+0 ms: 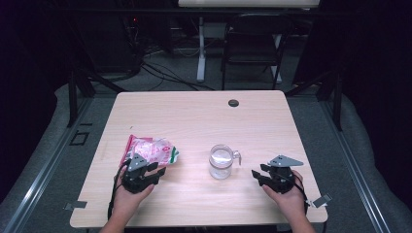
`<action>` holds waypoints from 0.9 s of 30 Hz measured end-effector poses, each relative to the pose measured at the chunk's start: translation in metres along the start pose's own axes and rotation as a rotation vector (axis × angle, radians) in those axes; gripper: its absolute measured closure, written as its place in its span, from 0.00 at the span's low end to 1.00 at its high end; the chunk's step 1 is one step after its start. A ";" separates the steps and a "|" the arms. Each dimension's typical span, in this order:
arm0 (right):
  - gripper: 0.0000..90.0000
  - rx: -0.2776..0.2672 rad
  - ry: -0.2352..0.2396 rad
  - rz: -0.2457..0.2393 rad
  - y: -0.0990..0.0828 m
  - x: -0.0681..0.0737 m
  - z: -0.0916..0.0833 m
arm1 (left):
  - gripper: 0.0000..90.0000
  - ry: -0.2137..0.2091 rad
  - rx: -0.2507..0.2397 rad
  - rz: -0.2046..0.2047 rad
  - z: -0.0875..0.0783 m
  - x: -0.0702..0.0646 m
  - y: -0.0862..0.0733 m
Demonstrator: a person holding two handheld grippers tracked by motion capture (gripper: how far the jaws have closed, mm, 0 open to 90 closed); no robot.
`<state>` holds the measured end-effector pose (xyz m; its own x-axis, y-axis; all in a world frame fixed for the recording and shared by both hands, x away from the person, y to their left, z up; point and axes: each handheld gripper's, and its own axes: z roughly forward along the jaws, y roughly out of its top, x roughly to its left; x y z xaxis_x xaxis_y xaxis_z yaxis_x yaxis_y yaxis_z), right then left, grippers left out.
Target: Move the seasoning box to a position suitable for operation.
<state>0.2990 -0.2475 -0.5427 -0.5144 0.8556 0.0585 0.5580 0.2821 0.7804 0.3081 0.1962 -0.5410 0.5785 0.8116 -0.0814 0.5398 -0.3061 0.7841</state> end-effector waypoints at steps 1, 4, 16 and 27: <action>0.60 0.000 0.000 0.000 0.000 0.000 0.000 | 0.66 0.001 0.007 -0.006 0.000 -0.001 -0.001; 0.62 -0.024 -0.010 -0.006 0.001 0.001 0.000 | 0.66 0.011 -0.001 -0.002 -0.001 -0.001 -0.002; 0.72 -0.012 0.046 -0.020 0.009 0.008 0.013 | 0.62 0.006 0.003 -0.045 -0.008 -0.001 -0.010; 0.74 0.041 0.045 -0.085 0.023 0.018 0.046 | 0.62 0.058 -0.038 -0.095 -0.032 0.006 -0.025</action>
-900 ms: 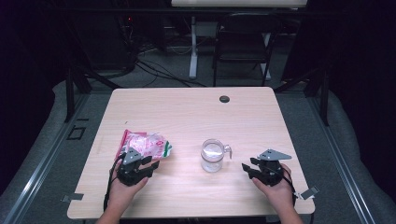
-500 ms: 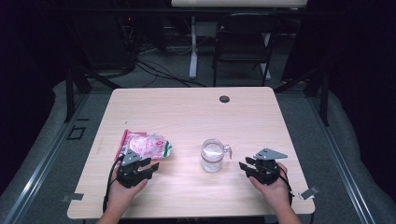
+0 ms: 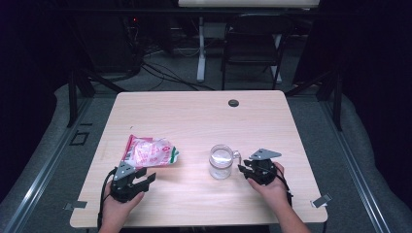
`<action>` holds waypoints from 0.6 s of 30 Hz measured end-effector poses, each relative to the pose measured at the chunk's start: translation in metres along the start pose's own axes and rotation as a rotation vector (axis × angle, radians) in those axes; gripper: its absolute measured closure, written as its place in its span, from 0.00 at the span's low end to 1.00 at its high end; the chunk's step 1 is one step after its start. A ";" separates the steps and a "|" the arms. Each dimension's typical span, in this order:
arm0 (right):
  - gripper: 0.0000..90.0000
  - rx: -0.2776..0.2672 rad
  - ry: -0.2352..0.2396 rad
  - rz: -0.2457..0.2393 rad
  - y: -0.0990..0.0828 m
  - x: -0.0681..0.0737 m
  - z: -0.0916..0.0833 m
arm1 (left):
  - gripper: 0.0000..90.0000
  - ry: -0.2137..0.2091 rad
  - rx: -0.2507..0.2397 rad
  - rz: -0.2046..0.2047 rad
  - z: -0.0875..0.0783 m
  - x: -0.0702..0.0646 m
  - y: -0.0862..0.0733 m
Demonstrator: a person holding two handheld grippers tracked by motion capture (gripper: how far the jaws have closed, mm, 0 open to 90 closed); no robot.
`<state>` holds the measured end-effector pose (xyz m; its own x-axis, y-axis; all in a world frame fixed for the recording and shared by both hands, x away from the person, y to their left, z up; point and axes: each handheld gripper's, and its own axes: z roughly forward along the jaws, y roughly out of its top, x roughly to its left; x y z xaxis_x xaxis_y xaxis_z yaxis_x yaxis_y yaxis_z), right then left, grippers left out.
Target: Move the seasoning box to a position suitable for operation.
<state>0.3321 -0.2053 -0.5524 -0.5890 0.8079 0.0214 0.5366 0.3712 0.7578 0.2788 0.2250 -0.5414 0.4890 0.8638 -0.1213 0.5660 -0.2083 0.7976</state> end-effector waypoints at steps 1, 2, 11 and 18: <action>0.75 0.008 -0.002 -0.006 0.002 0.000 0.003 | 0.62 0.006 -0.002 -0.006 -0.002 0.001 -0.001; 0.75 0.006 -0.001 -0.001 0.003 0.000 0.006 | 0.62 0.010 -0.004 -0.012 -0.004 0.002 -0.003; 0.79 0.032 0.007 0.039 0.011 -0.003 0.023 | 0.63 0.042 -0.016 -0.065 -0.018 0.010 -0.012; 0.83 0.058 -0.002 0.029 0.014 -0.004 0.031 | 0.64 0.049 -0.015 -0.077 -0.023 0.012 -0.016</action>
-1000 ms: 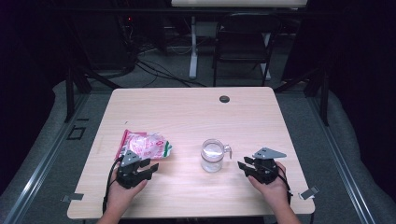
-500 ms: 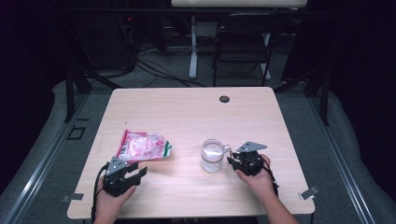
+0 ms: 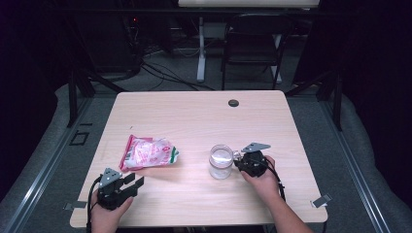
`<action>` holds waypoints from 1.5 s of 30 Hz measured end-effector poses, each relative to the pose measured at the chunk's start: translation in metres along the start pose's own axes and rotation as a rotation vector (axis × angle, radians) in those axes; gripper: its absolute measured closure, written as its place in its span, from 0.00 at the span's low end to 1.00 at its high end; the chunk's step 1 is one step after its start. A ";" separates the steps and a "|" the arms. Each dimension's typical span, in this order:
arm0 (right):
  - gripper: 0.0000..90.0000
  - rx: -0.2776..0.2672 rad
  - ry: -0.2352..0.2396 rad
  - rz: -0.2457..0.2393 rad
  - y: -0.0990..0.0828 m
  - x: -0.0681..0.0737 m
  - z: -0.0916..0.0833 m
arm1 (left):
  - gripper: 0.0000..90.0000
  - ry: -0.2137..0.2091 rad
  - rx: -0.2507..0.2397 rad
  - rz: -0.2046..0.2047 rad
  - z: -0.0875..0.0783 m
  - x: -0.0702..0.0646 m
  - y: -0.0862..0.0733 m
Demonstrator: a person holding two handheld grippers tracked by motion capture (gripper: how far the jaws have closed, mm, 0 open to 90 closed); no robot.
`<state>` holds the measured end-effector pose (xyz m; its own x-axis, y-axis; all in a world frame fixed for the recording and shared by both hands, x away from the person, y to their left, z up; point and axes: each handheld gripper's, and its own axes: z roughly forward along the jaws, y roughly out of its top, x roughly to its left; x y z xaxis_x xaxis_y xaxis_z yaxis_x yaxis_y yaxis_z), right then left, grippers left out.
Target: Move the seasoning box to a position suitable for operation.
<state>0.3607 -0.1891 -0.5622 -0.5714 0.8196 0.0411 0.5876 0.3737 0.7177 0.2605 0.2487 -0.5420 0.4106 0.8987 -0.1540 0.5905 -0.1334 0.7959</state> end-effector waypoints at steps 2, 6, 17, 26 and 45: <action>0.84 0.008 -0.005 -0.001 0.001 0.000 0.001 | 0.64 0.000 -0.001 0.001 -0.001 0.001 0.000; 0.86 0.014 -0.009 -0.011 0.001 0.001 0.003 | 0.65 0.001 -0.004 -0.004 -0.002 0.001 -0.001; 0.87 0.021 -0.021 -0.037 0.002 0.003 0.002 | 0.65 -0.013 -0.006 0.002 -0.001 -0.001 0.000; 0.88 0.024 -0.036 -0.075 0.000 0.006 0.000 | 0.65 -0.012 -0.008 0.009 -0.001 -0.002 0.000; 0.95 0.031 0.034 -0.152 -0.011 0.041 -0.016 | 0.65 -0.093 -0.022 0.070 0.017 -0.024 0.015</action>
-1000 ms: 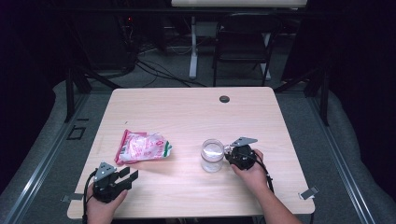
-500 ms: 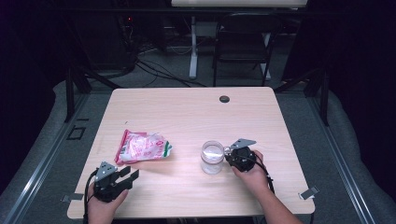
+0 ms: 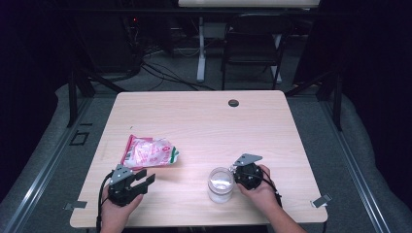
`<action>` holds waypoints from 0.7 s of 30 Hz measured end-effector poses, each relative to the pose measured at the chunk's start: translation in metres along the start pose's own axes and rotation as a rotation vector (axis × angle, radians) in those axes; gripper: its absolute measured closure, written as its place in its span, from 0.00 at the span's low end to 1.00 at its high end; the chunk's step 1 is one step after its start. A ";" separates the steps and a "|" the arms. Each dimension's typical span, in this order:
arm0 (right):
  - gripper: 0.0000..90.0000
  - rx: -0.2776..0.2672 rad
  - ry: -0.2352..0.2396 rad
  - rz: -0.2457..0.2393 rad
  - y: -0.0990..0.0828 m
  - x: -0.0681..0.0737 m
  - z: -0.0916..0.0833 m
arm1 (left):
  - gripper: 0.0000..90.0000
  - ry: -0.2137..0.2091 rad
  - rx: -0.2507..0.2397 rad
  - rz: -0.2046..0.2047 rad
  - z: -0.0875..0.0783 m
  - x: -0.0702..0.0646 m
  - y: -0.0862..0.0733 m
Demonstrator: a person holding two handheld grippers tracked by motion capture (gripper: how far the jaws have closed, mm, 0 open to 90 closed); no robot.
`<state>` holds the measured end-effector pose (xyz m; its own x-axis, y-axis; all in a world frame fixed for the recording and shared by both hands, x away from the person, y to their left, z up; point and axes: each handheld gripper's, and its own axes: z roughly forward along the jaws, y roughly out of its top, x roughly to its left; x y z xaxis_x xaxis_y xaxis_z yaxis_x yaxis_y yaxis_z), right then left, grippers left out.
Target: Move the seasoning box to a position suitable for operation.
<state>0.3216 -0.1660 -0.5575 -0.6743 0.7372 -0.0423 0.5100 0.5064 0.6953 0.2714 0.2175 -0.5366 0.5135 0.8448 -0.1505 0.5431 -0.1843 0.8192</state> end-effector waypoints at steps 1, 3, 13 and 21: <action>0.95 0.002 -0.002 -0.003 0.000 0.002 0.000 | 0.65 -0.005 0.001 0.006 0.002 -0.002 0.001; 0.95 0.000 0.002 0.003 0.000 0.005 0.000 | 0.65 -0.016 0.007 0.021 0.005 -0.005 0.003; 0.95 0.007 -0.068 0.064 0.005 0.020 0.004 | 0.65 -0.067 0.006 0.063 0.020 -0.020 0.012; 0.95 -0.001 -0.127 0.145 0.010 0.030 0.009 | 0.66 -0.115 0.022 0.109 0.033 -0.034 0.019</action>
<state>0.3110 -0.1346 -0.5587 -0.5209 0.8531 -0.0313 0.5964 0.3899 0.7016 0.2865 0.1684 -0.5340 0.6426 0.7561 -0.1245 0.4935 -0.2840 0.8221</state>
